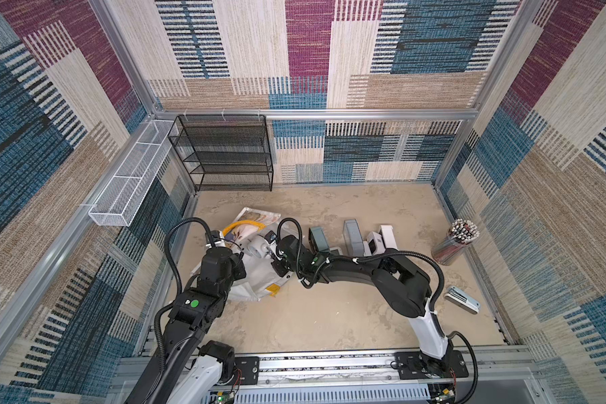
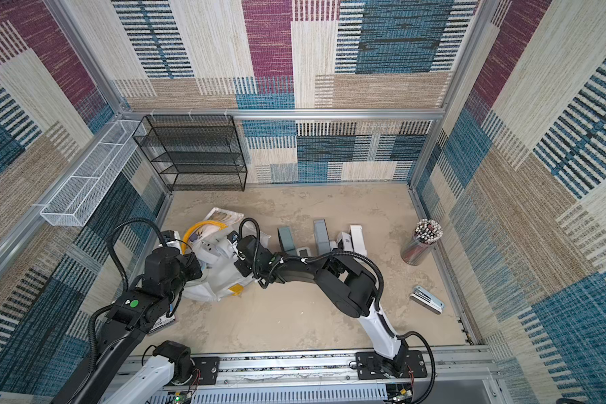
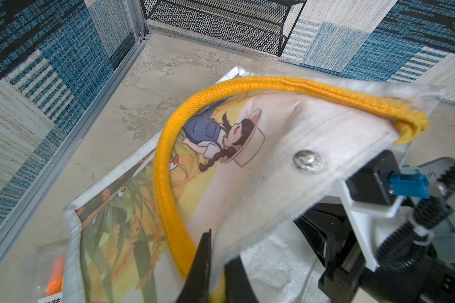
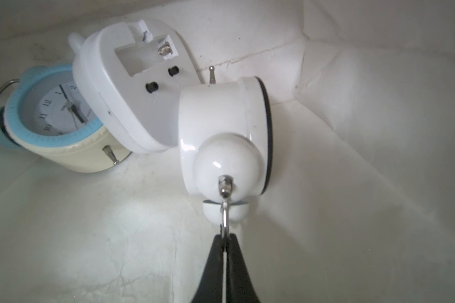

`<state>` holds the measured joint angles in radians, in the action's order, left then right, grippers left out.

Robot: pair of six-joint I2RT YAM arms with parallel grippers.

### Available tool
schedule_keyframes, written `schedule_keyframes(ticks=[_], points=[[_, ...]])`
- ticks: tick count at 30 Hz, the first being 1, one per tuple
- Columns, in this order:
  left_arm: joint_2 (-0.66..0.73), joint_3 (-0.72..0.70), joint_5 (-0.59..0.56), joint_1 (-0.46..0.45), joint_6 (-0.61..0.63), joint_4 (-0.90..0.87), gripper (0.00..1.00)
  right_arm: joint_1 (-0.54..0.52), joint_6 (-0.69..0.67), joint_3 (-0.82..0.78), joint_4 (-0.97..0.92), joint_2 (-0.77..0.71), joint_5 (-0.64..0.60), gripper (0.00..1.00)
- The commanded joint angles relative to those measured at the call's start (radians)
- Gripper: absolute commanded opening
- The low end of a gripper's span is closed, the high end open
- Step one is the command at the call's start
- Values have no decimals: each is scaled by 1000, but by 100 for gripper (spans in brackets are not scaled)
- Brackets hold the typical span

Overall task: Take the alarm clock out of the canvas bag
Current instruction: Pick up the alarm from the canvas bag, then place the alarm at the center of the board.

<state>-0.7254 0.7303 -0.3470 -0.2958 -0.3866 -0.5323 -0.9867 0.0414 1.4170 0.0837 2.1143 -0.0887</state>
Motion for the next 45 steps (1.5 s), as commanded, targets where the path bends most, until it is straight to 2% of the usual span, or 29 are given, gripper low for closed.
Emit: schedule_keyframes(ticks=[1,25,45], points=[[-8,9,-18,1,-6,-7,0,0,14,-32,62,-46,14,0],[-21,9,-28,0,-13,-14,0,-25,41,-410,187,-420,42,0],[-24,13,-33,0,-6,-15,0,-49,88,-661,204,-702,29,0]])
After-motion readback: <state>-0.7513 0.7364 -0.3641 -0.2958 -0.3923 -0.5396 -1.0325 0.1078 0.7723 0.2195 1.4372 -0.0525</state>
